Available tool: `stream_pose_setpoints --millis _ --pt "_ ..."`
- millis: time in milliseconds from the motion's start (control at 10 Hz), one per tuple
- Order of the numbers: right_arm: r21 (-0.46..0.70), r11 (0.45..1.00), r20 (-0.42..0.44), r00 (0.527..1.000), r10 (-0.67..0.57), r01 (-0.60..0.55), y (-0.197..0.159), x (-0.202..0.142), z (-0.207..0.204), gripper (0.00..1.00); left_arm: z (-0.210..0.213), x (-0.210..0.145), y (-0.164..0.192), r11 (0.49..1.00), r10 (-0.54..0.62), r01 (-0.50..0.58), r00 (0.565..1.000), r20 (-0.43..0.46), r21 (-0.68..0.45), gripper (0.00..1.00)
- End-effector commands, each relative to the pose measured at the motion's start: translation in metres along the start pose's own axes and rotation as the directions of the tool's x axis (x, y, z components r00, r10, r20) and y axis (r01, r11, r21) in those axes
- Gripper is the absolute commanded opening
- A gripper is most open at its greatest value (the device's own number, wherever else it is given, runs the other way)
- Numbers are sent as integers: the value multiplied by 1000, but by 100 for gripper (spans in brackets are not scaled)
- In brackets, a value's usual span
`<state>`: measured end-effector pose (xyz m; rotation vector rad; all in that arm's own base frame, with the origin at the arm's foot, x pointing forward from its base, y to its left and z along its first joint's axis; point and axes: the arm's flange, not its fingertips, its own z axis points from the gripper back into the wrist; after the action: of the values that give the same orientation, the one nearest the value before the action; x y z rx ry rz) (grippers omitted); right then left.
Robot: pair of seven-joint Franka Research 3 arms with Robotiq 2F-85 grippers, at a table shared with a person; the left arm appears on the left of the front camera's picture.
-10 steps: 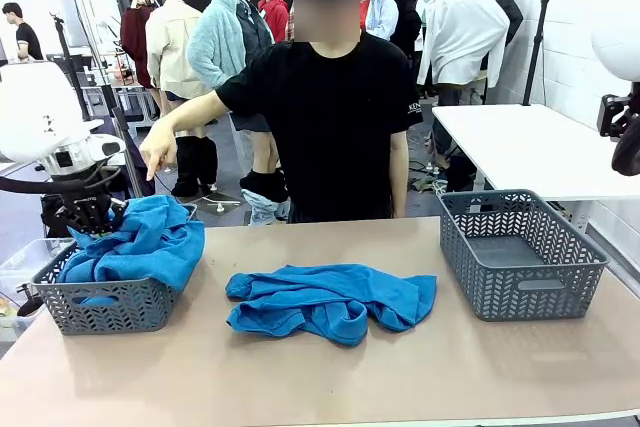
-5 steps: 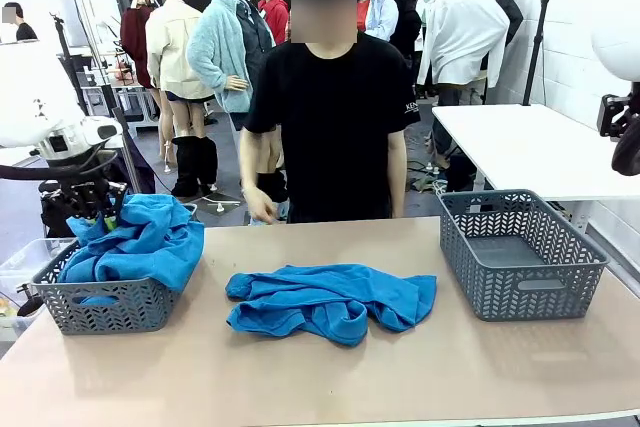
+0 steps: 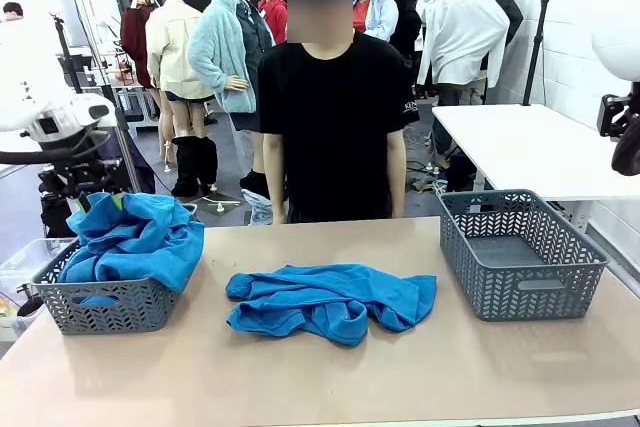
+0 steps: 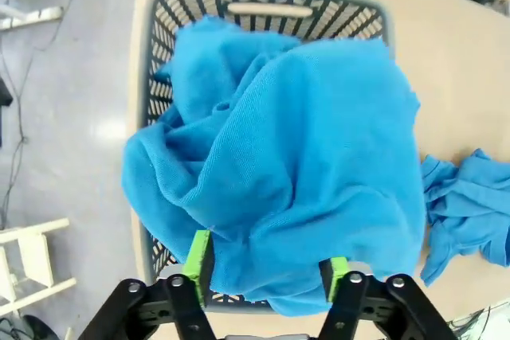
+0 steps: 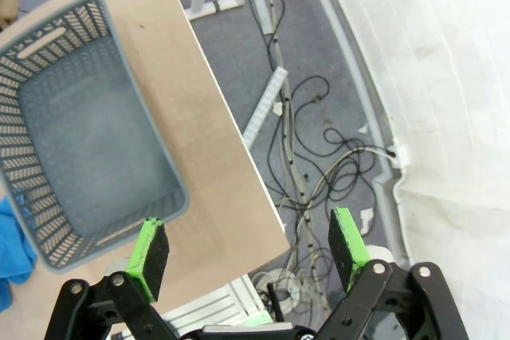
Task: Sort the tops and bottoms.
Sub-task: Sort the clothes according to human instructions.
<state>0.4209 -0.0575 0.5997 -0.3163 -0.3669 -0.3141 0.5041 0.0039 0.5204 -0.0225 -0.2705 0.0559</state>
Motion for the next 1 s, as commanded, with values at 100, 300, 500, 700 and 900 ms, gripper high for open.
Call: stream_pose_setpoints --millis 100,300,500,700,900 --pt "-1 1000 -8 1000 -17 17 2 1 1 100 36 6 5 1000 20 -18 994 109 -17 100" --pt "-1 1000 -8 1000 -17 17 2 1 1 100 75 7 23 998 40 -31 982 187 -54 100" --pt "-1 1000 -8 1000 -17 17 2 1 1 100 106 10 51 993 100 -83 965 242 -82 100" --pt "-1 1000 -8 1000 -17 17 2 1 1 100 124 13 85 983 178 -155 944 278 -101 100" --pt "-1 1000 -8 1000 -17 17 2 1 1 100 131 20 143 947 318 -315 900 298 -61 100"
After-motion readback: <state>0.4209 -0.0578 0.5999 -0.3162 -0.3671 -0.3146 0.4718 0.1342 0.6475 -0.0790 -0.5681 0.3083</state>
